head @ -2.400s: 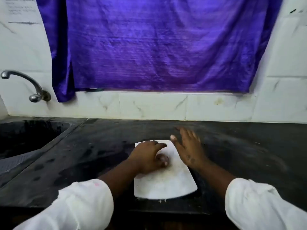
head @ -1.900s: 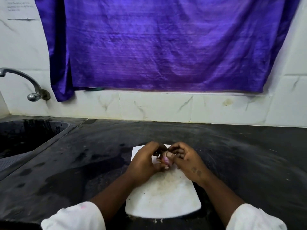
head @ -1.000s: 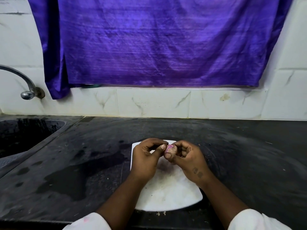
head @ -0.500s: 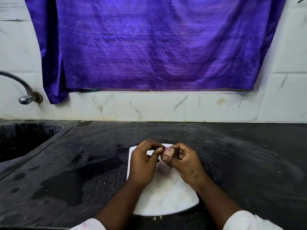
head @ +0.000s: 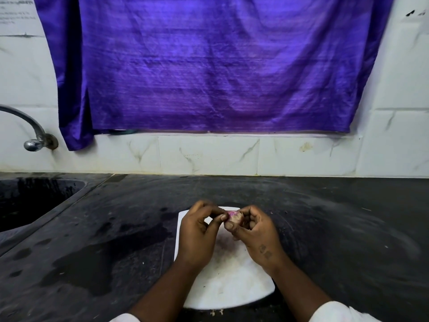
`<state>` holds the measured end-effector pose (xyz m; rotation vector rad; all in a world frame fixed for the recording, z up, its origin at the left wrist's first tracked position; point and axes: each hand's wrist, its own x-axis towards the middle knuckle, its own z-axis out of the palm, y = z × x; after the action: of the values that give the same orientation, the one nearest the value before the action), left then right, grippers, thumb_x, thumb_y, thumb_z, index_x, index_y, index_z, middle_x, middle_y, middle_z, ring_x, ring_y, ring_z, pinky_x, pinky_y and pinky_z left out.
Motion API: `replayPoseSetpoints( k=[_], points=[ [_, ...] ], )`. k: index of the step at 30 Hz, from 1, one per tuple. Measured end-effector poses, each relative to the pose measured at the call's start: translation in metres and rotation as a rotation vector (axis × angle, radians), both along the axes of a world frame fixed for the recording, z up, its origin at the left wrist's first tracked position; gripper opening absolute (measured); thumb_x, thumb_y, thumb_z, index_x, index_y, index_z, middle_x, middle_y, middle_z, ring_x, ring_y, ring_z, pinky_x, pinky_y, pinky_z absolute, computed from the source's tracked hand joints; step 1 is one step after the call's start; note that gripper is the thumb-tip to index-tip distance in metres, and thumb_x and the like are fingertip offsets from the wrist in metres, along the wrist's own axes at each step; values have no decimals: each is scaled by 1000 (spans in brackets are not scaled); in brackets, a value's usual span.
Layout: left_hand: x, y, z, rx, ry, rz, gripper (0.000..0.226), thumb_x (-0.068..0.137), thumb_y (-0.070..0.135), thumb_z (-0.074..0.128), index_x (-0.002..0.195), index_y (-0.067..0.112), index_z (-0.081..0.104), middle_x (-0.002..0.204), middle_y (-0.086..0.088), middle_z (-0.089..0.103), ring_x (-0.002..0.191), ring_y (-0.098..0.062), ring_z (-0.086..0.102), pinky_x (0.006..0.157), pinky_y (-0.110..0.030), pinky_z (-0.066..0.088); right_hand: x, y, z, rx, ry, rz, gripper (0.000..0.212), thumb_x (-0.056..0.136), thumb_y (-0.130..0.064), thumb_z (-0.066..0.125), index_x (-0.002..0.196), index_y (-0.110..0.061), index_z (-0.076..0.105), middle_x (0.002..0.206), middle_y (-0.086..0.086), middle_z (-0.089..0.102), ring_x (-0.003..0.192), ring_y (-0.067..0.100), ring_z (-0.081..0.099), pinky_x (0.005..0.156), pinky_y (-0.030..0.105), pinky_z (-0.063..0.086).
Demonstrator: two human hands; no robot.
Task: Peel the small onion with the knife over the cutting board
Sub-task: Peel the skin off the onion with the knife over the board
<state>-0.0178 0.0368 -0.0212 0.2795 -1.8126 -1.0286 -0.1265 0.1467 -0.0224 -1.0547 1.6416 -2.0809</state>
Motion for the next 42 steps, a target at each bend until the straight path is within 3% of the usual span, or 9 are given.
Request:
replayPoseSetpoints(
  k=[7,11,15,22,24,29,35,39,42],
  points=[
    [0,0,-2,106,-13,-13,24,92,8,75,77,27,74,84,5,71,82,-15,69,60,-30,50,-4,0,1,-26,-19,-43,39,67,-1,89,91,7,59,77,16,65,66,18,62,58,30,57],
    [-1,-3,-3,200,-46,-21,23,99,17,67,79,28,69,82,2,72,77,-25,70,57,-23,50,-6,1,1,-18,-12,-42,43,59,-7,93,88,-6,62,81,15,68,72,20,62,67,40,54],
    [-1,-3,-2,188,-57,-83,12,92,17,77,98,27,75,96,5,77,82,-22,71,61,-33,55,-6,3,-1,25,58,-52,41,64,-4,92,94,-8,64,85,11,74,77,18,68,74,43,56],
    [2,-4,-2,159,-36,-19,23,88,3,78,88,27,77,90,12,78,85,-9,73,66,-38,61,-3,3,-1,62,147,1,36,71,-17,90,101,-27,73,99,5,77,92,33,73,79,53,60],
    [3,-4,-1,127,-15,-5,26,88,0,77,85,26,78,90,11,78,88,-9,74,67,-36,60,-3,2,-1,45,132,17,29,77,-16,87,101,-26,73,97,9,76,89,36,72,75,50,61],
    [2,-2,-3,116,-50,-86,21,92,2,74,91,23,78,95,7,79,94,-15,75,73,-52,63,-9,0,-1,-26,16,21,26,79,2,80,100,-9,70,93,29,69,76,25,68,66,33,60],
    [2,0,-4,144,-67,-163,23,96,1,68,92,23,75,96,5,77,95,-16,74,70,-44,66,-12,-3,-2,-62,-39,-16,26,80,7,77,102,2,65,88,12,73,74,17,70,63,28,60],
    [4,-3,-3,228,18,-165,12,101,2,62,98,11,68,98,-5,78,99,-22,76,65,-35,63,-21,-4,-1,-140,-119,-124,27,79,7,77,101,5,61,91,17,71,81,28,67,61,28,62],
    [3,-7,-5,183,-33,-46,18,100,5,63,92,20,70,92,9,80,90,-14,75,59,-39,61,-24,-1,-1,-155,-143,-106,28,79,4,78,103,2,63,98,22,73,86,35,70,65,28,62]
  ],
)
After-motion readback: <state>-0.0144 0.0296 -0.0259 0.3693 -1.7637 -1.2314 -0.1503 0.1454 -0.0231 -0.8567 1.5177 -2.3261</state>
